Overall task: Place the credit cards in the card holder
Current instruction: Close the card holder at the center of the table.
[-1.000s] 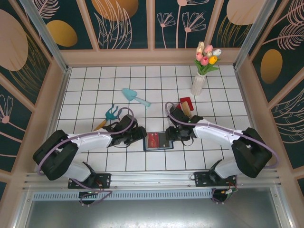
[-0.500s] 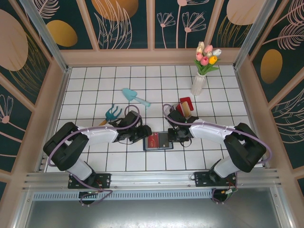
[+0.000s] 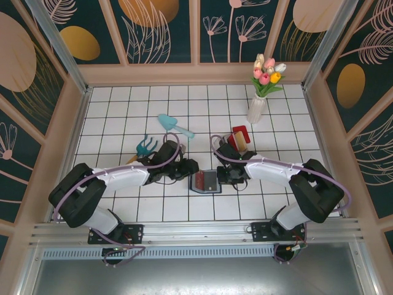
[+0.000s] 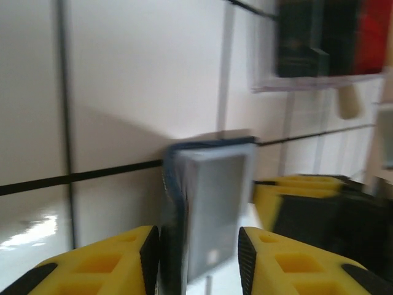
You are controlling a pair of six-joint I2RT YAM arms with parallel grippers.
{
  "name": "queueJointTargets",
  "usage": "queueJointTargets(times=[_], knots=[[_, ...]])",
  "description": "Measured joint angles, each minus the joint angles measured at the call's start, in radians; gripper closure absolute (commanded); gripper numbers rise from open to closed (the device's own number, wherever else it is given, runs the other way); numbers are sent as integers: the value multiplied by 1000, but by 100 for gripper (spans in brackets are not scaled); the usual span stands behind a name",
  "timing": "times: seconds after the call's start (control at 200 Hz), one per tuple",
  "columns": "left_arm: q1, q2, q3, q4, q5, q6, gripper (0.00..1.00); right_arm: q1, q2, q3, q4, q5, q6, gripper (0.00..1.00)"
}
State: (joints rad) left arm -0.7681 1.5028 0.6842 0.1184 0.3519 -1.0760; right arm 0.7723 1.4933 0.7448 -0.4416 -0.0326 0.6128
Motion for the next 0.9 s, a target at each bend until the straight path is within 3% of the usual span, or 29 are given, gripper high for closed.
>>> queueJointTargets(times=[0.18,0.34,0.52,0.786,0.901], knots=[[-12,17,3,119,88,-24,56,0,0,-22,41,-18,20,85],[-32,135,57,165,120,-30,59,-5,-26,-53,86,-31,57,86],[-72,247,142,120,96,-13,63,-28,-96,-89,105,-40,105,78],[-83,282,161,78,58,23,64,-72,-137,-116,78,-6,135,78],[-85,282,163,74,55,34,63,-95,-141,-116,54,13,134,70]])
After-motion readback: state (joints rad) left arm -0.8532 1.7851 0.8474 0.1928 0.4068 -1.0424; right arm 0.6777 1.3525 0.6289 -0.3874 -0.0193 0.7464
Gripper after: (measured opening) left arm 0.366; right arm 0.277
